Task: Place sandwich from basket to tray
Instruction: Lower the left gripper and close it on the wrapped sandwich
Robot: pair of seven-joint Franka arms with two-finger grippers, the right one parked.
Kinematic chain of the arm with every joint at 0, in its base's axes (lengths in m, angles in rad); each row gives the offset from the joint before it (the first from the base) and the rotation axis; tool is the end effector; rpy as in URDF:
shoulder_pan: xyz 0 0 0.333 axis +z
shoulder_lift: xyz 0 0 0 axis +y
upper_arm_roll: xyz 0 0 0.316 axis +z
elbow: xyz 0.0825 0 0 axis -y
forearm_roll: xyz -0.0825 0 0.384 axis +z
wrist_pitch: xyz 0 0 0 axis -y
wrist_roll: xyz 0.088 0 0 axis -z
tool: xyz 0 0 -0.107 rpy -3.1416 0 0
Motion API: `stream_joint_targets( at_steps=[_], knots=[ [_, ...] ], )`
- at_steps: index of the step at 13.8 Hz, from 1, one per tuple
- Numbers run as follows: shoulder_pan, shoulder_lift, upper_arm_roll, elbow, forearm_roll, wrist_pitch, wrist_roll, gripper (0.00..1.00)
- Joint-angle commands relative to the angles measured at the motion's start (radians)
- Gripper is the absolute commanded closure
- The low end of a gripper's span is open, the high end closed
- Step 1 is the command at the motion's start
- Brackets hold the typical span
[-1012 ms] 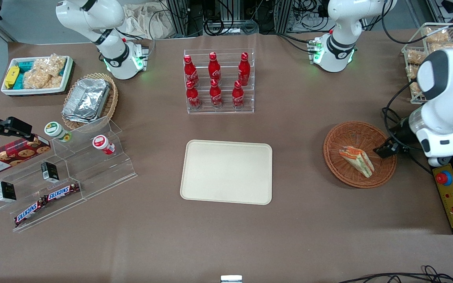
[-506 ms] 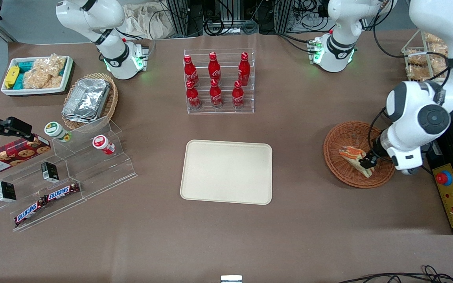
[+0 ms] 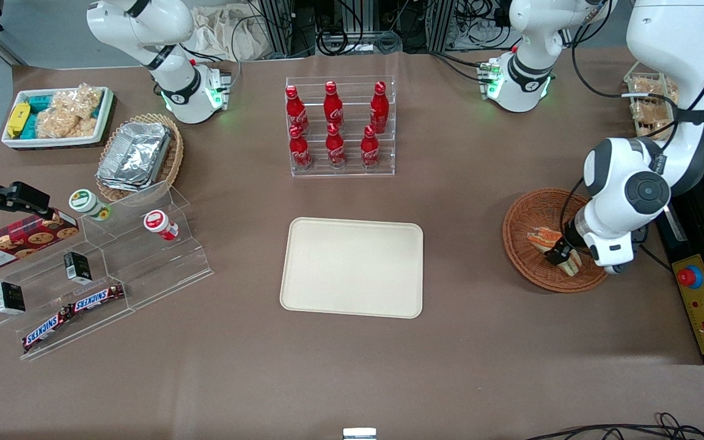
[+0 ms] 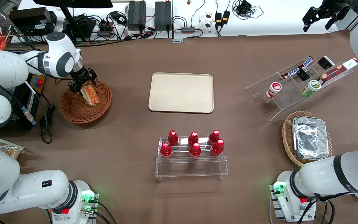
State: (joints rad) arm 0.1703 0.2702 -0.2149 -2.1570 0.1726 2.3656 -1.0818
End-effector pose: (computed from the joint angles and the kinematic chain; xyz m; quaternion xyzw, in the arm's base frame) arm 0.5591 -0.0222 0.2707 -0.8961 -0.4421 0.0059 0.0394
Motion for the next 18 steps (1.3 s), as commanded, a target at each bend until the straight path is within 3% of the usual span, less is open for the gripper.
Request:
stream_joint_targets(
  at_steps=[1,4,5,6,7,11,15,18],
  knots=[
    [-0.002,0.018,0.005,-0.012,0.063,0.024,-0.023,0.00],
    [0.005,0.056,0.006,-0.009,0.093,0.087,-0.023,0.04],
    [0.005,0.064,0.008,-0.006,0.093,0.093,-0.023,0.36],
    [0.006,0.063,0.008,-0.004,0.093,0.093,-0.023,0.80],
    [0.008,0.055,0.008,-0.004,0.093,0.089,-0.023,1.00],
    [0.006,0.040,0.006,0.048,0.090,0.019,-0.007,1.00],
    [-0.005,0.027,-0.004,0.247,0.067,-0.277,0.011,1.00],
    [0.000,0.004,-0.052,0.363,-0.032,-0.461,0.181,1.00]
  ],
)
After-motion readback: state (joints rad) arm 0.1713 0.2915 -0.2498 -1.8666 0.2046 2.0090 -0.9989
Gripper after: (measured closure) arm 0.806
